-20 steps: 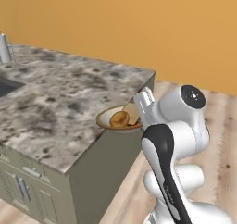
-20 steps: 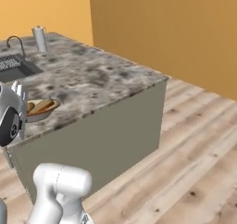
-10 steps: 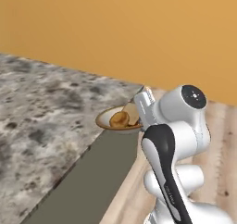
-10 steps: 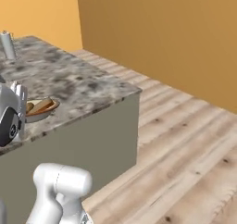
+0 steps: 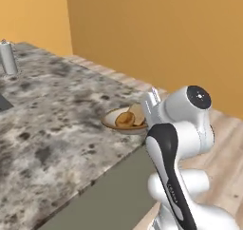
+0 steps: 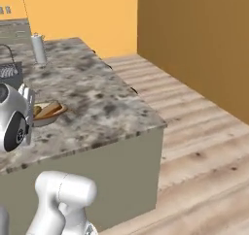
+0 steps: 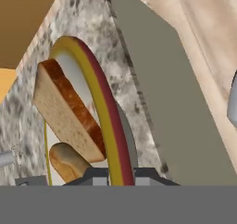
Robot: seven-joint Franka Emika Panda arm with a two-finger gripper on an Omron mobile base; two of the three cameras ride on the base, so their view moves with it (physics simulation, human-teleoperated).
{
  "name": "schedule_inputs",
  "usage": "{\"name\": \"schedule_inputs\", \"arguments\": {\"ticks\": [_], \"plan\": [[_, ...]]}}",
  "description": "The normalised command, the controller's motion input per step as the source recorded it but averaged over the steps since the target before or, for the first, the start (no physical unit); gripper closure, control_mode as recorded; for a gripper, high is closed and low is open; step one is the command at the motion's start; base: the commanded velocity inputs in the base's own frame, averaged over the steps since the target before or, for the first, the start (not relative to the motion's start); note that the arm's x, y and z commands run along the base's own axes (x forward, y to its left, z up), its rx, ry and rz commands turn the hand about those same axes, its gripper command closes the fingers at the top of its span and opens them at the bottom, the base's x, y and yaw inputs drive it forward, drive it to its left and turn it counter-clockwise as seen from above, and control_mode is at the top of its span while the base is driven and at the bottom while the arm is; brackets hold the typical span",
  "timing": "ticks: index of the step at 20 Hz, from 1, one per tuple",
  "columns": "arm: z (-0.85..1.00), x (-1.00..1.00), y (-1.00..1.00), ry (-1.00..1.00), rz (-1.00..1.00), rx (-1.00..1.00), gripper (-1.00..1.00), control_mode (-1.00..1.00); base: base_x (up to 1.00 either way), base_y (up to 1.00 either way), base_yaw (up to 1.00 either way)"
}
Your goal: Pick up the heated bread from the toaster oven and place it in the bowl. Then move the bread bowl to the dining counter.
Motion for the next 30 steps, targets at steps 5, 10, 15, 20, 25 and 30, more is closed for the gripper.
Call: {"name": "schedule_inputs", "arguments": {"ticks": [5,10,15,20,25,30], "plan": [[0.00,0.00,0.00,0.00,0.00,0.00,1.00,1.00,1.00,-0.31,0.75],[0.00,0.00,0.00,0.00,0.00,0.00,1.00,1.00,0.57,-0.66,0.70],[0.00,0.00,0.00,0.00,0.00,0.00,1.00,1.00,0.78,-0.75,0.58],[-0.09,0.93,-0.27,0.10,0.24,0.00,1.00,-1.00,0.00,0.00,0.00],[-0.42,1.00,-0.01,0.10,0.13,0.00,1.00,-1.00,0.00,0.00,0.00],[-0.59,0.93,0.02,-0.03,0.06,0.00,1.00,-1.00,0.00,0.00,0.00]]}}
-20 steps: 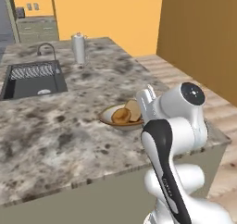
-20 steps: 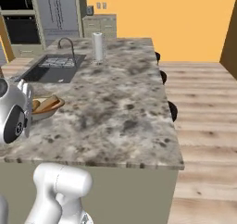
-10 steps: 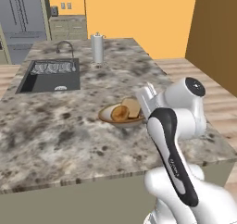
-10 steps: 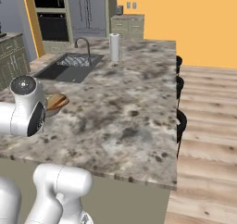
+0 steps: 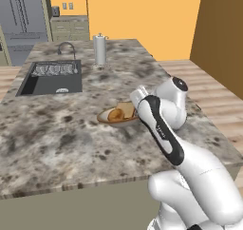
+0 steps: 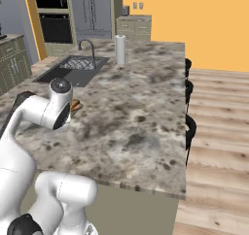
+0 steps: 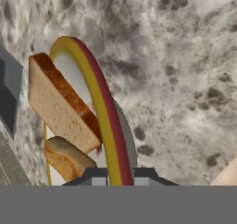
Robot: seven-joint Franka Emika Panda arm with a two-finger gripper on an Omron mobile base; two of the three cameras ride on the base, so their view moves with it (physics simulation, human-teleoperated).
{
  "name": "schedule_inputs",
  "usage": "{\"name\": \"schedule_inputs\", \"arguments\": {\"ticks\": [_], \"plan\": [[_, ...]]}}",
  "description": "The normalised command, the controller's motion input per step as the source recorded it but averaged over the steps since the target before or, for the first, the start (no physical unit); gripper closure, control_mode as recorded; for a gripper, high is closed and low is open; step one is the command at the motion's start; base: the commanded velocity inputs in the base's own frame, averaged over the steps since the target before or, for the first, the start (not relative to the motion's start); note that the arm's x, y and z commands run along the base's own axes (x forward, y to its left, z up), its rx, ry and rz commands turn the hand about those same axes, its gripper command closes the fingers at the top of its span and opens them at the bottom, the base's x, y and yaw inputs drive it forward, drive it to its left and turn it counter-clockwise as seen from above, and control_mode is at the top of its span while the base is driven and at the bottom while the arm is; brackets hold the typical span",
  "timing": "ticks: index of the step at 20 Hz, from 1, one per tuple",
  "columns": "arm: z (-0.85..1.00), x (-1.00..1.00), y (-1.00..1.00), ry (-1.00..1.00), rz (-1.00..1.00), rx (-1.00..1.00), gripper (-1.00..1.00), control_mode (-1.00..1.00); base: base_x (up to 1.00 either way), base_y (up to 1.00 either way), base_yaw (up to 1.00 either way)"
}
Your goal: Pick up the heated bread from the toaster oven and place it in the bowl. Then move the bread bowl to the dining counter.
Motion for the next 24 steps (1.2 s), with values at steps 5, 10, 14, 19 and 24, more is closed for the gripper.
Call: {"name": "schedule_inputs", "arguments": {"ticks": [5,10,14,19,24], "plan": [[-0.56,1.00,0.17,-0.05,0.00,-0.02,1.00,-1.00,0.00,0.00,0.00],[-0.88,0.89,0.13,0.00,0.00,-0.06,1.00,-1.00,0.00,0.00,0.00],[-0.65,0.80,0.07,0.04,0.00,-0.05,1.00,-1.00,0.00,0.00,0.00],[-0.36,0.33,-0.02,0.11,0.01,-0.02,1.00,-1.00,0.00,0.00,0.00],[0.13,0.00,-0.03,0.11,0.00,0.00,-1.00,-1.00,0.00,0.00,0.00]]}}
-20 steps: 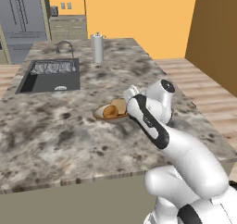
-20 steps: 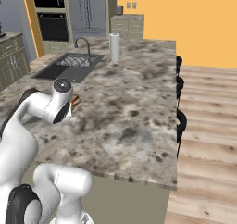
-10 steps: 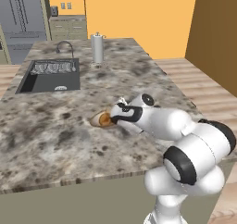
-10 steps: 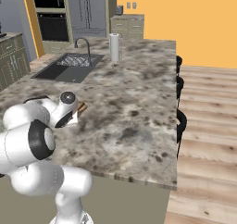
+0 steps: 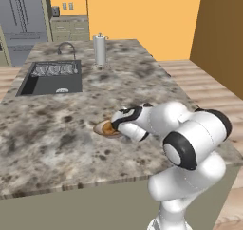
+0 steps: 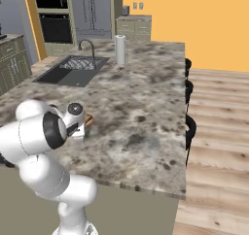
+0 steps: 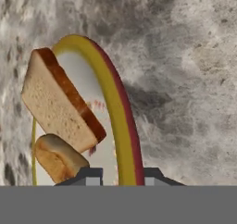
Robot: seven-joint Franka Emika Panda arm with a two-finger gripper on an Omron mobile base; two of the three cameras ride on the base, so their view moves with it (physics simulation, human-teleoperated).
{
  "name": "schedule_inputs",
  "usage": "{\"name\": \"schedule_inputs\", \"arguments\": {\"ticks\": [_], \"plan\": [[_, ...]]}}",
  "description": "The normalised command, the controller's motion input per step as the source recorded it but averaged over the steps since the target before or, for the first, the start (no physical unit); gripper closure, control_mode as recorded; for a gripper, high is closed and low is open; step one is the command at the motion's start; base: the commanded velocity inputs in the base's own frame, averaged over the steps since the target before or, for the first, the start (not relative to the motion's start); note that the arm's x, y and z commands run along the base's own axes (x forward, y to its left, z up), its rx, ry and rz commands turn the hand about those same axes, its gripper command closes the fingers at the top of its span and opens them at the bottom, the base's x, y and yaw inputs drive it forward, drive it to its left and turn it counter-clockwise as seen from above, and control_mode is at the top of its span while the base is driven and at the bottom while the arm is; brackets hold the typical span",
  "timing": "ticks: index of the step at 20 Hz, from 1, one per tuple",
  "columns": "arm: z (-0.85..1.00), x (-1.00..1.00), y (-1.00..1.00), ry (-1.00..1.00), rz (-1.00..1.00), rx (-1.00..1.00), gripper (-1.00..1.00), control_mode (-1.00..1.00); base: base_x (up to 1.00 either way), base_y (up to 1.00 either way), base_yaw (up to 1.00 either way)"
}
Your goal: Pick up the heated bread from the toaster oven and place it in the bowl. Then move the bread bowl to the dining counter.
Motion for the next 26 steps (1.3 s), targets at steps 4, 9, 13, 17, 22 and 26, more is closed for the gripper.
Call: {"name": "schedule_inputs", "arguments": {"ticks": [4,9,13,17,22,26], "plan": [[0.69,-0.29,-0.18,0.06,-0.03,0.00,-1.00,-1.00,0.00,0.00,0.00],[1.00,-0.78,-0.38,0.00,-0.08,0.05,-1.00,-1.00,0.00,0.00,0.00],[1.00,-0.94,-0.48,-0.06,-0.06,0.10,-1.00,-1.00,0.00,0.00,0.00],[1.00,-0.94,-0.41,-0.18,-0.02,0.12,-1.00,-1.00,0.00,0.00,0.00],[1.00,-0.71,-0.26,-0.37,-0.01,0.13,-1.00,-1.00,0.00,0.00,0.00],[1.00,-0.40,-0.08,-0.38,-0.04,0.09,-1.00,-1.00,0.00,0.00,0.00]]}}
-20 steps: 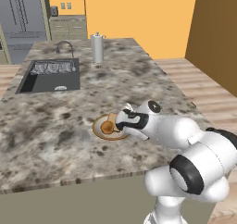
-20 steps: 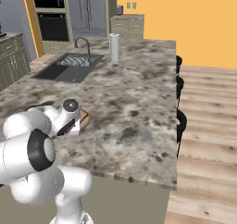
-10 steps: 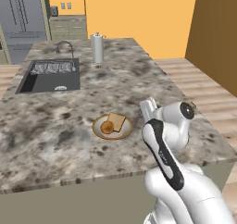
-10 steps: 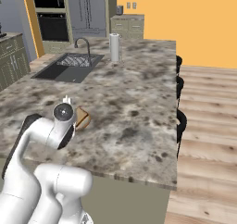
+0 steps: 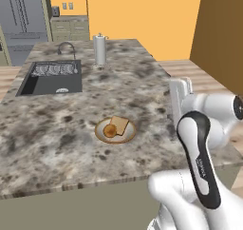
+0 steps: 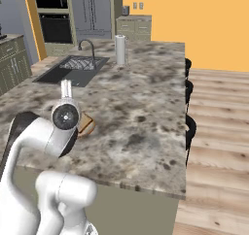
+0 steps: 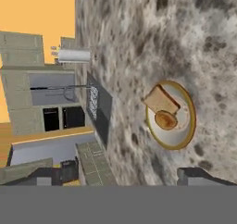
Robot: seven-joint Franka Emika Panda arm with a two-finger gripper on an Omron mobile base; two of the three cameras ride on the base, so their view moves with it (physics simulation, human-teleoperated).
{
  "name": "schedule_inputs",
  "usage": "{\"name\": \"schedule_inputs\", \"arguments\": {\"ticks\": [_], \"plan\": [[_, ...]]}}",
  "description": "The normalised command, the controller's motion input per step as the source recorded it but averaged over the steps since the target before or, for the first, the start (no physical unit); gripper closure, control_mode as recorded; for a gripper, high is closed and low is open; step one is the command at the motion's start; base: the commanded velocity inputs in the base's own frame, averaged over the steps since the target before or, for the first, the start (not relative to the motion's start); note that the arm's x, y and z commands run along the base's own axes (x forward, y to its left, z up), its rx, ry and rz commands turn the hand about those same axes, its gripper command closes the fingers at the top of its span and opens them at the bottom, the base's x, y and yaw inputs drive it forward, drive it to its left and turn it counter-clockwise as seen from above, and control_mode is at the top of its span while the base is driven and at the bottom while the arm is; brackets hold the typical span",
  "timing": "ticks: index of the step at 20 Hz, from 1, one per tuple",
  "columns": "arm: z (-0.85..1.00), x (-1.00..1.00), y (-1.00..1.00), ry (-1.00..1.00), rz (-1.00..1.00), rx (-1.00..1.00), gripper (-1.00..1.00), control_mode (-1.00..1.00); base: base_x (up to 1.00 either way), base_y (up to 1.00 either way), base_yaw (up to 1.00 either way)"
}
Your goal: Pick up the heated bread from the toaster oven and place it in the bowl. Then move the bread bowl to the dining counter.
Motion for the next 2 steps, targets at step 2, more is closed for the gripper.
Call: {"name": "schedule_inputs", "arguments": {"ticks": [2], "plan": [[0.51,-0.39,-0.01,-0.22,0.00,0.04,-1.00,-1.00,0.00,0.00,0.00]]}}
